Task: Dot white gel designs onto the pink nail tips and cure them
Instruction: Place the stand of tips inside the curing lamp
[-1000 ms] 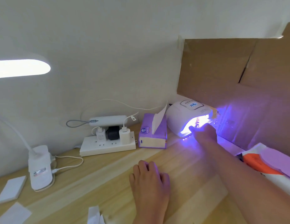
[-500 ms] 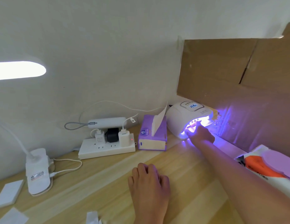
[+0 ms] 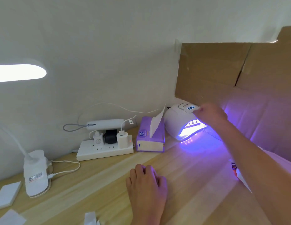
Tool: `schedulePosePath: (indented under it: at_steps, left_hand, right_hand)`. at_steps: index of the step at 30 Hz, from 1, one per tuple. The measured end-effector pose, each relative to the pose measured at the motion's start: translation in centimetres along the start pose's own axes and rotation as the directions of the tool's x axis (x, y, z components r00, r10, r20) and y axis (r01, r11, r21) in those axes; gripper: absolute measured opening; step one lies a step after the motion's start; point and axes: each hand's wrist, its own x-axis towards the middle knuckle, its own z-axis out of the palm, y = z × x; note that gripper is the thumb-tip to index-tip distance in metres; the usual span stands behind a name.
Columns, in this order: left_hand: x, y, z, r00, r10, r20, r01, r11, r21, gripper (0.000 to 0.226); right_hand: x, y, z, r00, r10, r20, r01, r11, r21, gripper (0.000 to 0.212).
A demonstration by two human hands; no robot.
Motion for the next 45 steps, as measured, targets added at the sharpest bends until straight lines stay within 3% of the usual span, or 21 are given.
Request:
schedulePosePath:
  at_steps: [2,5,11,16,20,21,23,24,26,30,33,36,45]
  left_hand:
    - [0.1,0.0,-0.2,1.000,0.011,0.003,-0.011,1.000,0.016,0.033]
    - [0.1,-0.1,-0.2,1.000,0.021,0.016,-0.021,0.999,0.032,0.035]
    - [0.2,-0.1,0.0,1.000,0.023,0.013,-0.023,0.999,0.023,0.037]
    - [0.2,-0.3,0.1,1.000,0.024,0.012,-0.024,0.999,0.022,0.034]
    - [0.0,-0.2,0.0,1.000,0.022,0.005,-0.022,0.999,0.040,0.033]
    - [0.0,-0.2,0.0,1.000,0.013,0.000,-0.013,0.999,0.033,0.031]
    - [0.0,-0.2,0.1,1.000,-0.001,-0.005,0.001,1.000,0.017,0.027]
    - [0.0,-0.2,0.2,1.000,-0.005,-0.004,0.005,1.000,0.011,0.027]
    - [0.0,-0.3,0.5,1.000,-0.017,-0.004,0.017,1.000,-0.003,0.026]
    - [0.0,-0.4,0.7,0.999,-0.043,0.018,0.044,0.999,-0.021,0.011]
    - [0.0,-0.3,0.4,0.999,-0.040,0.015,0.040,0.999,-0.020,0.012]
    - [0.0,-0.3,0.6,0.999,-0.025,-0.021,0.025,0.999,-0.020,0.017]
    - [0.0,-0.3,0.6,1.000,-0.015,-0.018,0.015,1.000,0.013,0.022]
  right_hand:
    - [0.9,-0.7,0.1,0.989,-0.114,-0.096,0.116,0.993,0.017,0.022]
    - [1.9,-1.3,1.9,0.965,-0.234,0.116,0.236,0.972,0.000,0.045]
    - [3.6,-1.4,3.6,0.975,-0.198,0.101,0.205,0.977,-0.066,0.050]
    - [3.9,-1.2,4.0,0.955,-0.274,0.115,0.293,0.935,-0.201,0.054]
    - [3.8,-2.2,3.0,0.973,-0.168,0.157,0.185,0.978,-0.098,0.051]
    - [3.4,-2.2,2.9,0.984,-0.147,0.097,0.150,0.988,-0.020,0.047]
    - [1.5,-1.1,3.7,0.972,-0.035,-0.234,0.094,0.965,0.244,0.032]
    - [0.0,-0.3,4.4,0.917,0.076,-0.391,0.068,0.937,0.343,0.024]
    - [-2.8,1.6,6.4,0.846,0.221,-0.485,-0.004,0.913,0.408,0.016]
    - [-2.8,4.6,9.2,0.931,0.201,-0.305,-0.124,0.959,0.253,0.020]
    - [-1.6,5.0,9.8,0.976,0.087,-0.200,-0.086,0.996,0.012,0.025]
    - [-1.2,4.7,10.6,0.995,0.001,-0.103,-0.014,0.992,-0.121,0.028]
    - [-0.6,4.6,10.7,1.000,0.002,0.023,0.003,0.973,-0.230,0.048]
